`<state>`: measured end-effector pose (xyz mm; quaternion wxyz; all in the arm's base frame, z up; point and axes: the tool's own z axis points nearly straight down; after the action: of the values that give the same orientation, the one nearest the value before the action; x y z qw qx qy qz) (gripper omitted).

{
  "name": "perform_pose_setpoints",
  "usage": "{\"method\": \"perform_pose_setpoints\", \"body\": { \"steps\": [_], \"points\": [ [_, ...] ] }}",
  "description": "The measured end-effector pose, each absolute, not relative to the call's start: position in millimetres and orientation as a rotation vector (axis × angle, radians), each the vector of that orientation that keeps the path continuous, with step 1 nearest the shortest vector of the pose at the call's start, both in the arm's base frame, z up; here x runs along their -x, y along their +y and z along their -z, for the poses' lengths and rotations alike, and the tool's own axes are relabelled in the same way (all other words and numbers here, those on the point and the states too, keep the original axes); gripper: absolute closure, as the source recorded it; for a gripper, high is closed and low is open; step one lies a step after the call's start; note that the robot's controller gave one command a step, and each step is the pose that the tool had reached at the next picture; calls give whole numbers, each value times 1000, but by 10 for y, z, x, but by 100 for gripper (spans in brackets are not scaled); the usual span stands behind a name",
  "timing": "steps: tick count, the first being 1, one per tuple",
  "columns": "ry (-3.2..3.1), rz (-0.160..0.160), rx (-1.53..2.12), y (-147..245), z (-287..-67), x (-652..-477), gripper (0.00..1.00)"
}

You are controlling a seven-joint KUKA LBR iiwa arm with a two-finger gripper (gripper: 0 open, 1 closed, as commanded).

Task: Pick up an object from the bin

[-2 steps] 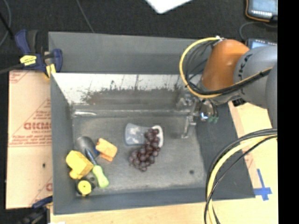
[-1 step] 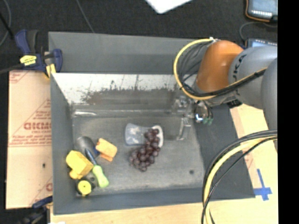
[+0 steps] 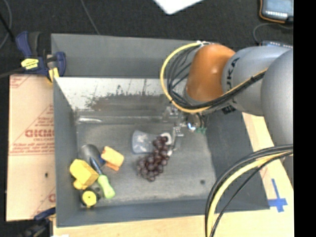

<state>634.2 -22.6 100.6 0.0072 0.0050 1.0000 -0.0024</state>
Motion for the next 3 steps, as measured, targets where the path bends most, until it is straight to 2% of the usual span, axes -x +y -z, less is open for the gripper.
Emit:
{"method": "perform_pose_setpoints", "body": {
  "steps": [1,2,3],
  "points": [
    [3124,5,259,429,-763,-6281,0],
    [3098,15,386,750,-747,-6373,100],
    [3098,15,386,749,-747,-6372,100]
  ]
}}
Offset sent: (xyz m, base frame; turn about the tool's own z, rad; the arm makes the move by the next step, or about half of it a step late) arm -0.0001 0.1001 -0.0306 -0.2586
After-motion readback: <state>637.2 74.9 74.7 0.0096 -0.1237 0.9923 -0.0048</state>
